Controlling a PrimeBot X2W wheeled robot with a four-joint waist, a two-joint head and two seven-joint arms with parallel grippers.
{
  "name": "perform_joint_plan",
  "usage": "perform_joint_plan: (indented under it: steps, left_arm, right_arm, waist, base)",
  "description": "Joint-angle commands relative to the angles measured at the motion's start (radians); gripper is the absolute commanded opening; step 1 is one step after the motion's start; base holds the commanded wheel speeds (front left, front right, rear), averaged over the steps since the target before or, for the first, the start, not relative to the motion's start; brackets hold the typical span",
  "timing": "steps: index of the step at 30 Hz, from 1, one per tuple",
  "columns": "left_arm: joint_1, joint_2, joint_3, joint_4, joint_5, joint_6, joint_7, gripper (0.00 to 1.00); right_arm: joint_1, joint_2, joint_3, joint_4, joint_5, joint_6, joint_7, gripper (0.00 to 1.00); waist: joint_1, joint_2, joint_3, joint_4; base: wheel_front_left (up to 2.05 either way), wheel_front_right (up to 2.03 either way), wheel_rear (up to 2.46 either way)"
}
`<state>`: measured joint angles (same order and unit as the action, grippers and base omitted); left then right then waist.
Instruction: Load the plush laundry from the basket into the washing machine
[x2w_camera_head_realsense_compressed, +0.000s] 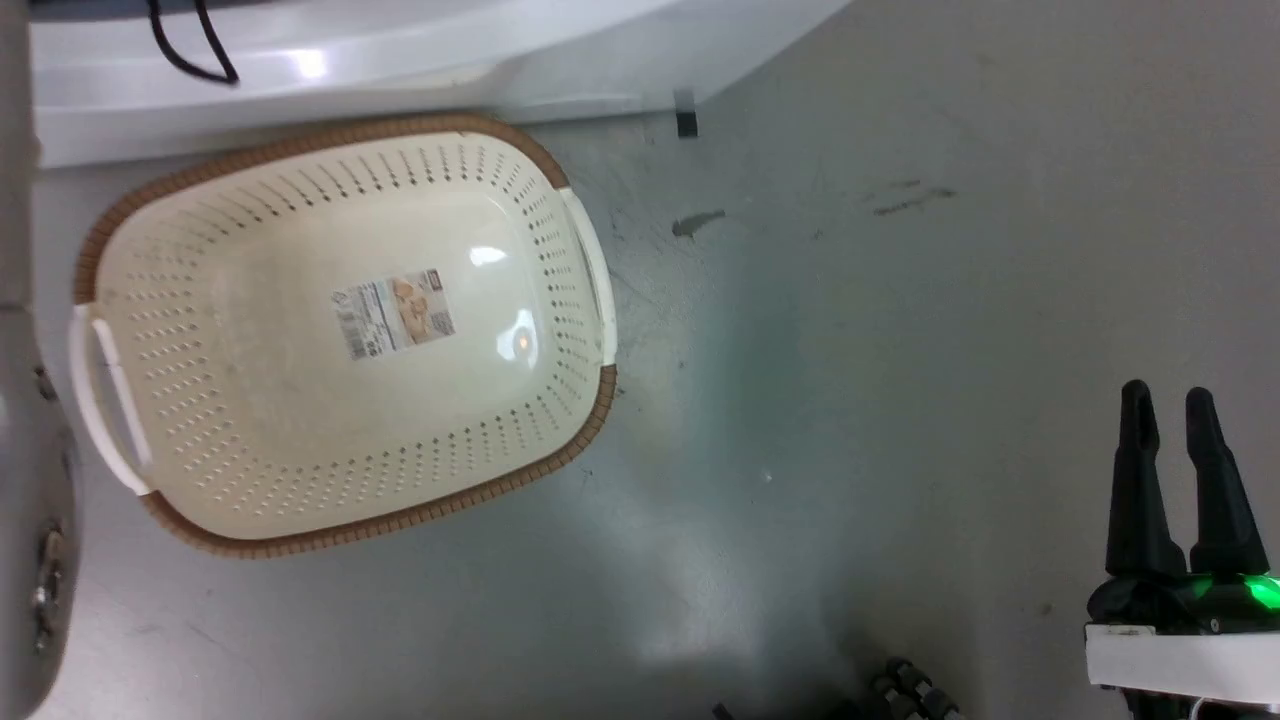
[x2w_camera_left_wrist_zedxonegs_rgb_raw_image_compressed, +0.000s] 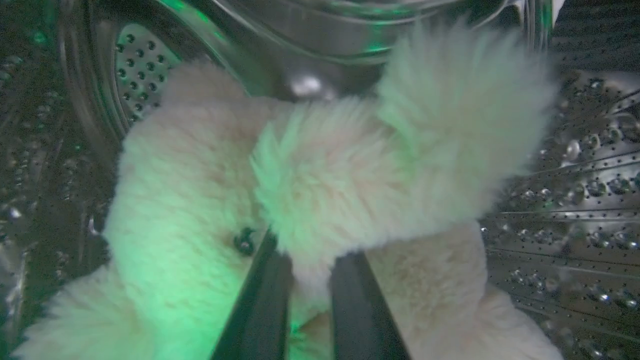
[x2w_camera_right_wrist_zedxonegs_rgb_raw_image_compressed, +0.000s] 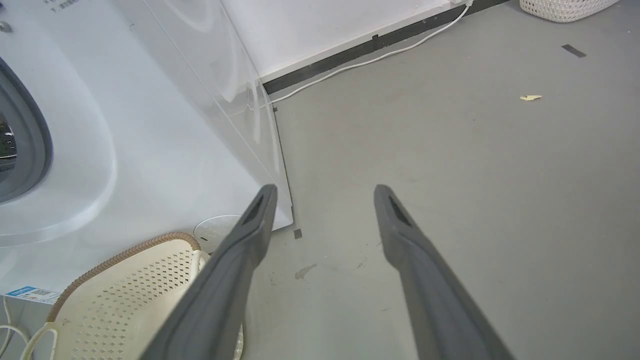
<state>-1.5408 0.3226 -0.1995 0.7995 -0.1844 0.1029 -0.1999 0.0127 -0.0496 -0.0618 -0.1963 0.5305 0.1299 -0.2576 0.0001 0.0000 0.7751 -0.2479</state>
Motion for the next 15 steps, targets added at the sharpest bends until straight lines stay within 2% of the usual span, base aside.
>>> perform_joint_plan:
  steps: [1,10,11,13,15]
  left_arm:
    - [-0.050,0.006,-0.007,-0.002,0.007,0.004,0.001,0.00]
    - [-0.098,0.011,-0.019,0.026,0.006,0.002,0.005,0.00]
    - [-0.099,0.007,-0.019,0.032,0.001,-0.001,0.007,0.13]
    - [-0.096,-0.005,-0.018,0.042,-0.009,-0.001,0.003,1.00]
    - [-0.087,-0.016,-0.017,0.052,-0.018,0.001,-0.003,1.00]
  right_arm:
    - [0.002,-0.001,0.009,-0.011,0.007,0.001,-0.004,1.00]
    - [0.006,-0.001,0.025,-0.018,0.017,0.001,-0.004,1.00]
    - [0.006,-0.001,0.024,-0.018,0.016,0.001,-0.004,1.00]
    - [0.004,-0.001,0.020,-0.017,0.013,0.001,-0.004,1.00]
    - [0.000,-0.001,0.019,-0.017,0.008,0.001,-0.004,1.00]
  waist:
    - [-0.0001,0.0000,0.041,-0.018]
    - [-0.0001,0.0000,0.078,-0.027]
    - [-0.0001,0.0000,0.080,-0.026]
    - [-0.0001,0.0000,0.081,-0.022]
    - [-0.0001,0.0000,0.077,-0.019]
  base:
    - [0.00,0.00,0.00]
    - [0.00,0.00,0.00]
    - [0.00,0.00,0.00]
    - [0.00,0.00,0.00]
    - [0.00,0.00,0.00]
